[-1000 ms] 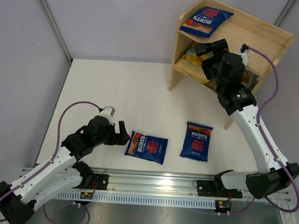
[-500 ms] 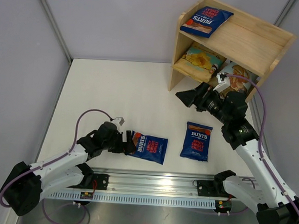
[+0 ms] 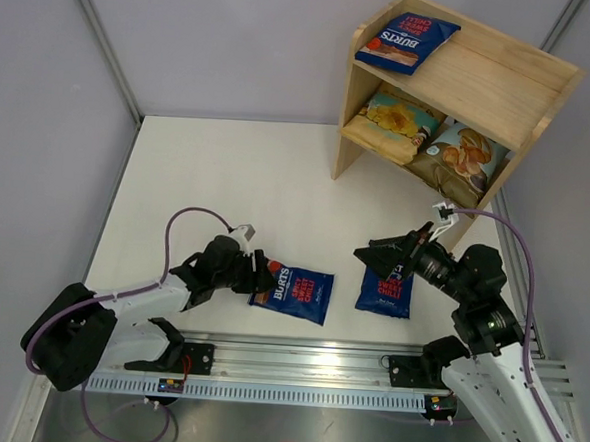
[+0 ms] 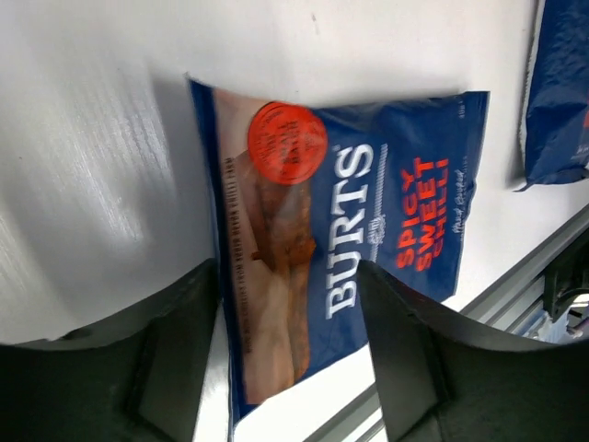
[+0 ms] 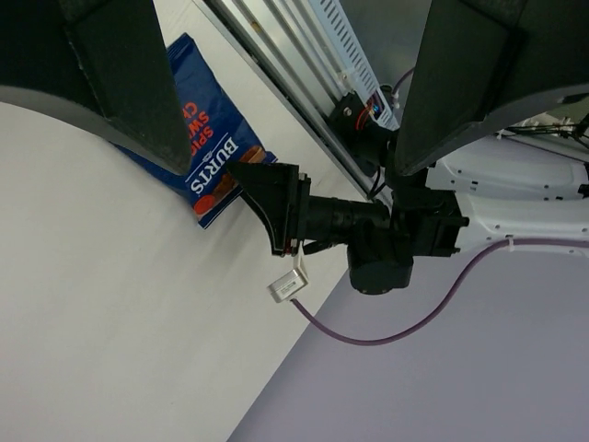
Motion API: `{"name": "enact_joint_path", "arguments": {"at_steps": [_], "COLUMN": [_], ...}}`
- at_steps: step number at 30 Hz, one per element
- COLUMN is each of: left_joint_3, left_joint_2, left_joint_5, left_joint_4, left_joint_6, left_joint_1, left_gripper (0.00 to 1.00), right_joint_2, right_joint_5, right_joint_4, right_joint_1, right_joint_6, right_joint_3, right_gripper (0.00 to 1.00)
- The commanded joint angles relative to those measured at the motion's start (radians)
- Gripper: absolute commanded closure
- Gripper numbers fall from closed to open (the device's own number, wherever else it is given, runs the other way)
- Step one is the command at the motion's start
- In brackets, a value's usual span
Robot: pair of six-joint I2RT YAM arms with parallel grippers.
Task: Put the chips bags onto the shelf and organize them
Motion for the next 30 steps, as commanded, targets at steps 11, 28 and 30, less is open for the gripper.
{"name": "enact_joint_path", "arguments": {"at_steps": [11,28,30], "left_joint_3": [-0.064,-0.096,-0.088], "left_joint_2": [-0.045,-0.694,-0.726], "left_joint_5": [-0.042,0.029,0.059], "left_joint_4": [0.068,0.08,0.104], "left_joint_6": [-0.019,-0.056,-0.063], "left_joint_1": [-0.002,0.001,0.0], "left_gripper": [1.0,1.0,1.0], "right_joint_2": [-0.153,0.077,0.102], "right_joint_5": [0.054,-0.126,-0.156], "right_joint_4": [-0.171,0.478,0.553], "right_joint_1": [-0.003,-0.002,-0.002], "right_joint_6": [-0.027,0.208,0.224], "right_joint_3": [-0.094,-0.453,-0.468], "right_gripper": [0.01,0.01,0.02]}}
